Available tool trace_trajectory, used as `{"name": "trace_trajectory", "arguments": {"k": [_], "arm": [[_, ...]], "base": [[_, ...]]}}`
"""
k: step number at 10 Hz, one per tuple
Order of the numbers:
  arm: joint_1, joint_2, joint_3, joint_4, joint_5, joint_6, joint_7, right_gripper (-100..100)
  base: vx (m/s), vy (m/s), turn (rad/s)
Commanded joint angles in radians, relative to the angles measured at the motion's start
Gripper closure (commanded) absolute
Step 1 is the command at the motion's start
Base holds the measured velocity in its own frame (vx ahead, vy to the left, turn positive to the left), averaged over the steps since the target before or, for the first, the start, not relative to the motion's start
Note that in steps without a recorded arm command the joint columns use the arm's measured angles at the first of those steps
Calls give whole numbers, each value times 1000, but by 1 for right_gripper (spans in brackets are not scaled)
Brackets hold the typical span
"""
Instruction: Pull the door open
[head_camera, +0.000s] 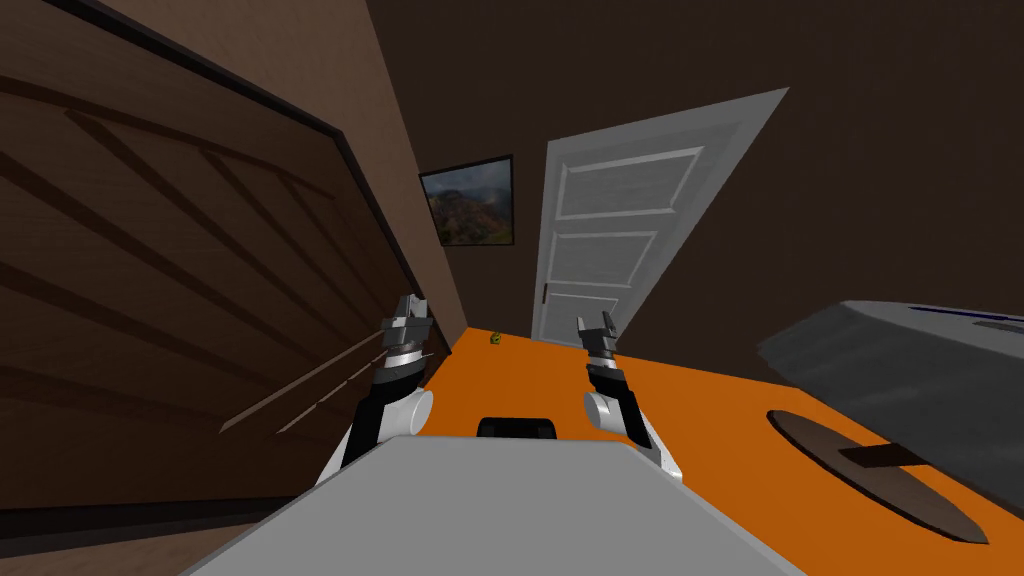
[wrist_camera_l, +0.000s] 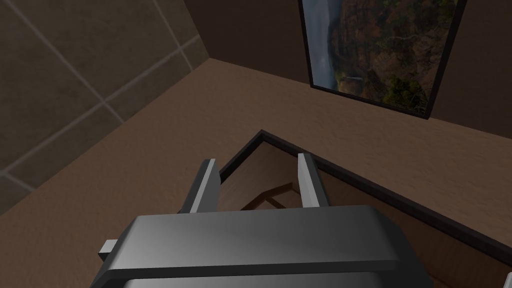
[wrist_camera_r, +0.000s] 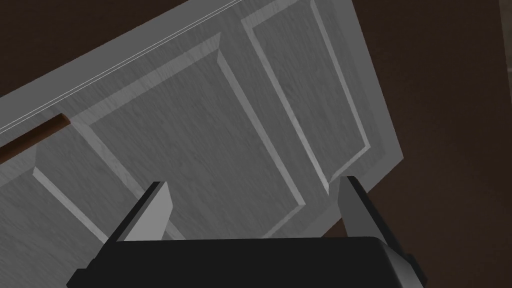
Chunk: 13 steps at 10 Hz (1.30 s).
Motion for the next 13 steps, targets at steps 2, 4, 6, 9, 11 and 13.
{"name": "trace_trajectory", "arguments": {"k": [2,4,6,9,11,13], "arm": [[-13,-7,8,56,-40,-18,-50,-100],[-26,-14,13,103,-70,-32,-88,-100],[-32,-17,15,126,-86,-38,-107,-100],[-52,-25,23,197,-133,-59,-165,-100],[-66,-30,27,245,-165,-73,-204,-100],[-79,-34,32,292,-197,-86,-243,-100]], "base": [[104,-12,76],[99,-12,84],[54,-16,43],[81,-16,82],[107,-21,83],[101,-22,84]]}}
